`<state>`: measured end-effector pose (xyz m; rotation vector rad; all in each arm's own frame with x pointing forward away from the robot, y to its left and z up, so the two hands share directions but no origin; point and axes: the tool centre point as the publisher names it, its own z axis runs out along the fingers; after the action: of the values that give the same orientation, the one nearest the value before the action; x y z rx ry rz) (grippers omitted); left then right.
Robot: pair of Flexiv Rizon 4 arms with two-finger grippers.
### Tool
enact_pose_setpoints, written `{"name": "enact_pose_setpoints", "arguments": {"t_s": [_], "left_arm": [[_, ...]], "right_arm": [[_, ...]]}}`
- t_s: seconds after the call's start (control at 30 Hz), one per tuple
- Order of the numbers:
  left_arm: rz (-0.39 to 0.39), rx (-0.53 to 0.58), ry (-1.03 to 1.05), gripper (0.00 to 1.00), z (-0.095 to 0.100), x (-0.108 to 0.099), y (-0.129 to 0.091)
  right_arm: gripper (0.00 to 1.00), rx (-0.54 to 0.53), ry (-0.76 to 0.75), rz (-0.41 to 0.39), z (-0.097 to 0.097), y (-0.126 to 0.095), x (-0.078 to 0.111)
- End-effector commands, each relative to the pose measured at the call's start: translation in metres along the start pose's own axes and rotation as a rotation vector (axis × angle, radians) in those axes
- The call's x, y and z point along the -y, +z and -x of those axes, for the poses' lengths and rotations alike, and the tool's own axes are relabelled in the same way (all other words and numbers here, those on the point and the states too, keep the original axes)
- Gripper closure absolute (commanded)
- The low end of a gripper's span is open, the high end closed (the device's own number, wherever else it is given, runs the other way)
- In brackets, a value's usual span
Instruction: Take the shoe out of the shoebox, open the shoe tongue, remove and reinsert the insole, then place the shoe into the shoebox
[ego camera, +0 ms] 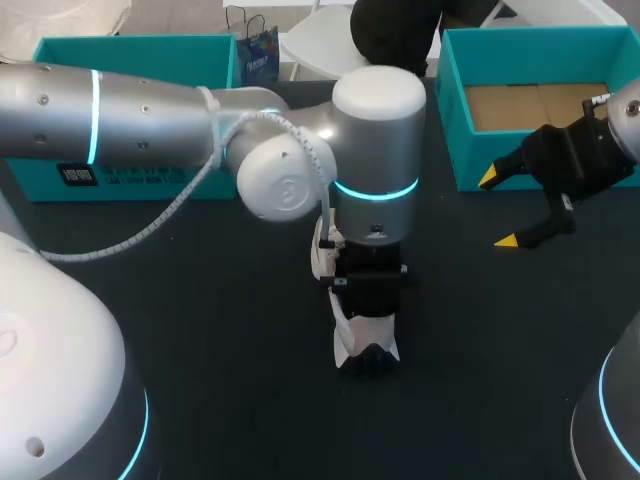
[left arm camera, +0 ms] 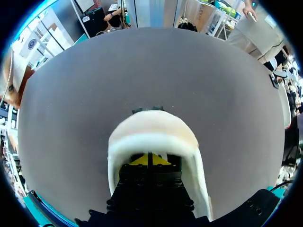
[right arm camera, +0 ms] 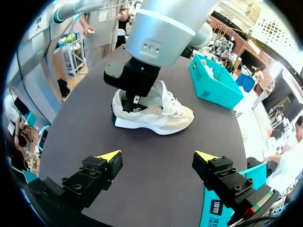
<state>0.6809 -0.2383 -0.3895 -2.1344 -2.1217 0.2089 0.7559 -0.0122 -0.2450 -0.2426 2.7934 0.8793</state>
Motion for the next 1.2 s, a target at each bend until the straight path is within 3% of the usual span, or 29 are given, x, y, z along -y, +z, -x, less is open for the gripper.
{"name": "enact_pose_setpoints", "arguments": {"t_s": [0.03,0.17,0.23,0.7,1.1,1.13,1.17,1.2], "left_arm": [[0.05,0.003,-0.003,1.0,-0.016,0.002,-0.03],[0.264,0.008,-0.014,1.0,-0.025,-0.009,-0.047],[0.312,0.013,-0.022,1.0,-0.027,-0.014,-0.05],[0.292,0.014,-0.024,1.0,-0.027,-0.017,-0.051],[0.418,0.032,-0.157,1.0,-0.013,-0.036,-0.056],[0.437,0.019,-0.186,0.67,-0.015,-0.041,-0.056],[0.431,0.03,-0.196,0.2,-0.016,-0.044,-0.056],[0.416,0.031,-0.202,0.04,-0.017,-0.046,-0.056]], "right_arm": [[0.0,0.0,0.0,-0.002,0.0,0.001,0.0],[0.0,0.0,0.0,-0.002,0.0,0.001,0.0],[0.0,0.0,0.0,-0.002,0.0,0.001,0.0],[0.0,0.0,0.0,-0.002,0.0,0.001,0.0],[0.0,0.0,0.0,-0.002,0.0,0.001,0.0],[0.0,0.0,0.0,-0.002,0.0,0.001,0.0],[0.0,0.0,0.0,-0.002,0.0,0.001,0.0],[0.0,0.0,0.0,-0.002,0.0,0.001,0.0]]}}
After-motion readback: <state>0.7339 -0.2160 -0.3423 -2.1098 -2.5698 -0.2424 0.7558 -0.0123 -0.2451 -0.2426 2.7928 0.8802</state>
